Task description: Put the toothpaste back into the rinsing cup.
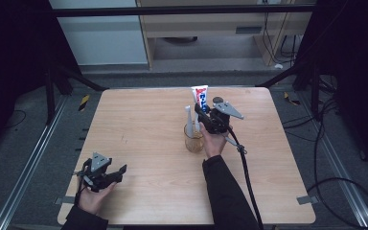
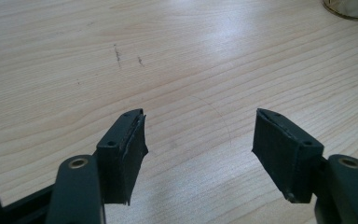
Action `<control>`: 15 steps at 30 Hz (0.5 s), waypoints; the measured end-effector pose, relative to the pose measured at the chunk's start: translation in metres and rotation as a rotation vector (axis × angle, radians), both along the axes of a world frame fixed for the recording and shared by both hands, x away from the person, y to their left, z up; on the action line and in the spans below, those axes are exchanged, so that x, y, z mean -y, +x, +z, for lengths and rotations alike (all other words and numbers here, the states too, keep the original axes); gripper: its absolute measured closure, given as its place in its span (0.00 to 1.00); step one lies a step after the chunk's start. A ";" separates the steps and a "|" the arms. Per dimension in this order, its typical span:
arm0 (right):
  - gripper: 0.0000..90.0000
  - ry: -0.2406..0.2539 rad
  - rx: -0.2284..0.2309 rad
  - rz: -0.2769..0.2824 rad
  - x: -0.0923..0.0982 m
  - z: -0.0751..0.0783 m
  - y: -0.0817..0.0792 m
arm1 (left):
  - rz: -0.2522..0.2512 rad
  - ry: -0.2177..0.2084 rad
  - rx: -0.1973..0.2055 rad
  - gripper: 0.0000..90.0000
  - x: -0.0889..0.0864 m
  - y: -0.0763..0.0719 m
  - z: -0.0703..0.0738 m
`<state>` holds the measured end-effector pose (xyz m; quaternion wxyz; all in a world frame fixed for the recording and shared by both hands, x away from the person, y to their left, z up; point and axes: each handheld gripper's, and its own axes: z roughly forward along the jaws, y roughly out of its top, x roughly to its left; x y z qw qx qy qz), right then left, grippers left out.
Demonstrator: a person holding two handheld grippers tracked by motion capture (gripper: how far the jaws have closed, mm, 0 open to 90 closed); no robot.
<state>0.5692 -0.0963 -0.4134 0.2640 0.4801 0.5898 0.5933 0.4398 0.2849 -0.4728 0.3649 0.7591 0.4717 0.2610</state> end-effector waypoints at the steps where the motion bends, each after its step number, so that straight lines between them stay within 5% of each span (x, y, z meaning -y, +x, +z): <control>1: 0.76 -0.002 -0.004 0.001 0.000 -0.001 0.000 | 0.000 0.000 -0.001 0.38 0.000 0.000 0.000; 15: 0.75 -0.074 -0.057 0.029 -0.009 -0.012 -0.001 | 0.000 0.001 -0.001 0.38 0.000 0.000 0.000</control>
